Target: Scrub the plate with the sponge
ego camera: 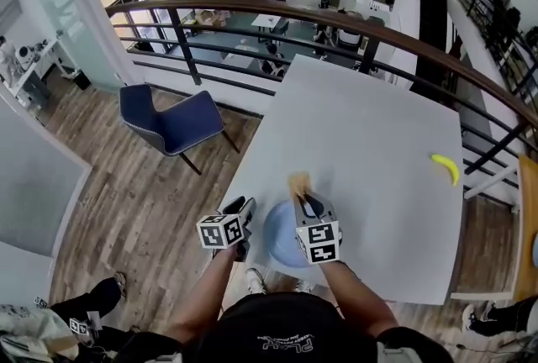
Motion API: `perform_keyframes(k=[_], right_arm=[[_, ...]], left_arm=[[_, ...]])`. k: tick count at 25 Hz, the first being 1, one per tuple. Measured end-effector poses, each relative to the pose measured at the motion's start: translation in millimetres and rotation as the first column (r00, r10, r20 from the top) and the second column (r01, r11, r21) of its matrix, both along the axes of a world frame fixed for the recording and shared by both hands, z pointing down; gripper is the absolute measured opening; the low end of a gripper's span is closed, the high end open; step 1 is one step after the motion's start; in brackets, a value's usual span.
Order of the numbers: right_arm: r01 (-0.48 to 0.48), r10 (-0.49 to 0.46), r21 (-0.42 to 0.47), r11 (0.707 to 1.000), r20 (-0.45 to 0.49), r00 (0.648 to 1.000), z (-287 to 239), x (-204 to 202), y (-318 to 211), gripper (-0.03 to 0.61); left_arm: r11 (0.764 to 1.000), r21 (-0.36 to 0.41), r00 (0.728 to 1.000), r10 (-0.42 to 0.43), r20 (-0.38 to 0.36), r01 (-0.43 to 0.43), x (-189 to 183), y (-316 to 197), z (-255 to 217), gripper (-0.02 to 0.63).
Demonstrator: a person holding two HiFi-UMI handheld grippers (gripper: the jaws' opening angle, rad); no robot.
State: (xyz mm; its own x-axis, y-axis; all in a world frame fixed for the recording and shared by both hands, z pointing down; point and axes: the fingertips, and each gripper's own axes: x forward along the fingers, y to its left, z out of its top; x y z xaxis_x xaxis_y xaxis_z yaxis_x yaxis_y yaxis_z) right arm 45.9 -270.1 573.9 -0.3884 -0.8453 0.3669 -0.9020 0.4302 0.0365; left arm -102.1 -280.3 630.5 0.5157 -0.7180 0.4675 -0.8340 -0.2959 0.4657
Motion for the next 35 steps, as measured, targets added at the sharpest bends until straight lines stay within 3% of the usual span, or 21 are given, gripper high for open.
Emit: perform_keyframes(k=[4,8,14,18,22,24,27,35], right_arm=[[-0.011,0.011,0.049,0.999,0.003,1.0,-22.1,0.5,-8.7,0.057],[-0.033,0.032,0.093,0.995,0.016,0.999,-42.4,4.0,-20.3,0.057],[-0.05,0.046,0.152,0.987,0.03,0.998,-72.3,18.7,-13.2,0.057],[-0.045,0.04,0.177,0.983,0.03,0.999,-86.0,10.5,-14.4,0.057],[-0.038,0.035,0.183,0.982,0.021,0.999,-89.3,12.0,-11.8,0.057],[-0.033,0.031,0.19,0.981,0.014,0.999,-91.1,12.6,-11.1,0.057],[-0.037,0.037,0.204,0.978,0.002,0.999,-96.5,14.8,-9.9,0.055],[-0.007,-0.003,0.247,0.969,0.038,0.999,-106.5,7.1,1.0,0.055]], left_arm=[[0.992,0.126,1.0,0.02,0.008,-0.021,4.4,-13.6,-44.4,0.145],[0.966,0.252,0.999,0.051,0.012,-0.053,19.5,-24.3,-84.0,0.118],[0.92,0.381,0.995,0.07,0.07,-0.091,37.3,-21.9,-130.9,0.021],[0.873,0.474,0.993,0.088,0.083,-0.117,29.8,-25.2,-165.1,0.012],[0.806,0.568,0.983,0.089,0.16,-0.165,36.5,-21.0,-188.0,0.012],[0.785,0.591,0.978,0.085,0.192,-0.184,41.0,-19.1,-193.0,0.012],[0.778,0.597,0.977,0.094,0.192,-0.193,46.5,-16.5,-195.4,0.013],[0.79,0.582,0.978,0.104,0.183,-0.193,45.5,-9.8,-190.6,0.014]])
